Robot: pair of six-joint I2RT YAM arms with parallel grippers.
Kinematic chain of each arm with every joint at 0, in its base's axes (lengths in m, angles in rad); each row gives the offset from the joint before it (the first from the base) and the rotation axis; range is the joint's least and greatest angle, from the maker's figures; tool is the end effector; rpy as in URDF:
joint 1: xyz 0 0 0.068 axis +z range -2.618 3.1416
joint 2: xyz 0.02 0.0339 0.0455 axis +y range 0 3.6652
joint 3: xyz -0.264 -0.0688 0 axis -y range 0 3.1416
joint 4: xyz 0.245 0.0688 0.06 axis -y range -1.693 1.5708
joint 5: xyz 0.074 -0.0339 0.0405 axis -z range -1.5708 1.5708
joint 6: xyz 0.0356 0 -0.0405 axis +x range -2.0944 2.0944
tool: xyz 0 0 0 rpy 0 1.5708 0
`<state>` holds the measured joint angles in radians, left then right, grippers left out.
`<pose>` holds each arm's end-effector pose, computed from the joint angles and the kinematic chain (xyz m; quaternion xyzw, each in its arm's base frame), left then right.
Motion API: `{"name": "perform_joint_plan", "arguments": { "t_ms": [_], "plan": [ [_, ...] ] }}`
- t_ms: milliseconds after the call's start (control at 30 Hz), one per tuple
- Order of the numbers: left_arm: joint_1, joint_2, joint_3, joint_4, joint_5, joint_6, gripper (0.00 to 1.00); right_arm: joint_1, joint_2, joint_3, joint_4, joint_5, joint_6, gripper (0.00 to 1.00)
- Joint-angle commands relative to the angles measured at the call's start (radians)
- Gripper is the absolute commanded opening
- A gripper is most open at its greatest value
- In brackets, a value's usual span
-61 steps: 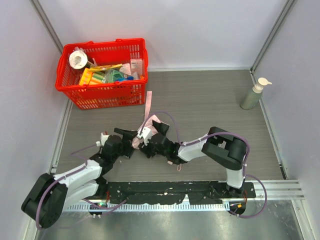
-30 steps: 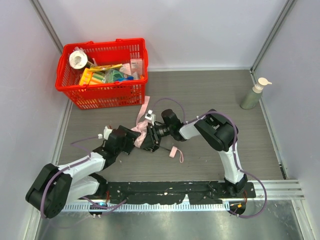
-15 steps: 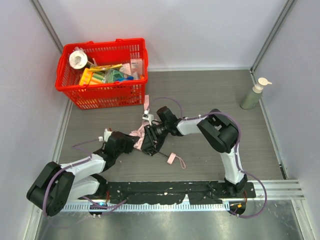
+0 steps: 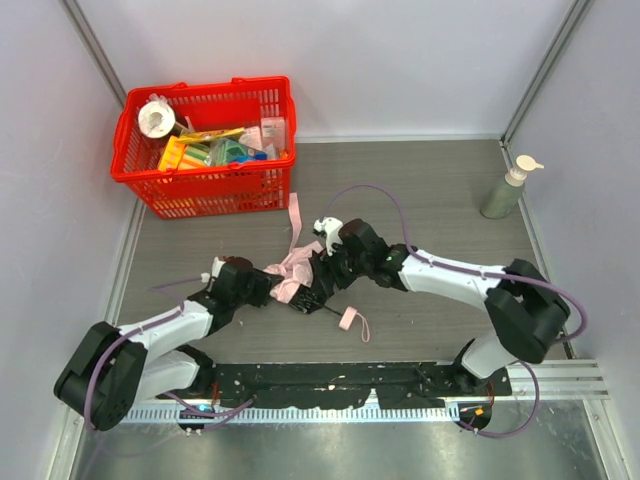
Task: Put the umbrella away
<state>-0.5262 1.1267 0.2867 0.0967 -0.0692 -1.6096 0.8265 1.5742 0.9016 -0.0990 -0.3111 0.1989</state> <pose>0.1702 -0.0960 0.1354 -0.4837 0.7769 -0.3368 0.2214 0.2137 0.2481 0.1966 -0.3383 0.8470 0.3129 0.2649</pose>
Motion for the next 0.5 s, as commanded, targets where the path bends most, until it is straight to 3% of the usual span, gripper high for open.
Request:
{"name": "perform_joint_plan", "arguments": {
  "t_ms": [0, 233, 467],
  "plan": [
    [-0.008, 0.045, 0.022, -0.190, 0.043, -0.021, 0.00, 0.045, -0.108, -0.010, 0.083, 0.193, -0.091, 0.75],
    [-0.014, 0.084, 0.023, -0.209, 0.055, -0.070, 0.00, 0.100, 0.041, 0.140, 0.130, 0.227, -0.134, 0.76],
    [-0.018, 0.088, 0.043, -0.259, 0.049, -0.110, 0.00, 0.244, 0.233, 0.258, 0.072, 0.308, -0.237, 0.76]
  ]
}}
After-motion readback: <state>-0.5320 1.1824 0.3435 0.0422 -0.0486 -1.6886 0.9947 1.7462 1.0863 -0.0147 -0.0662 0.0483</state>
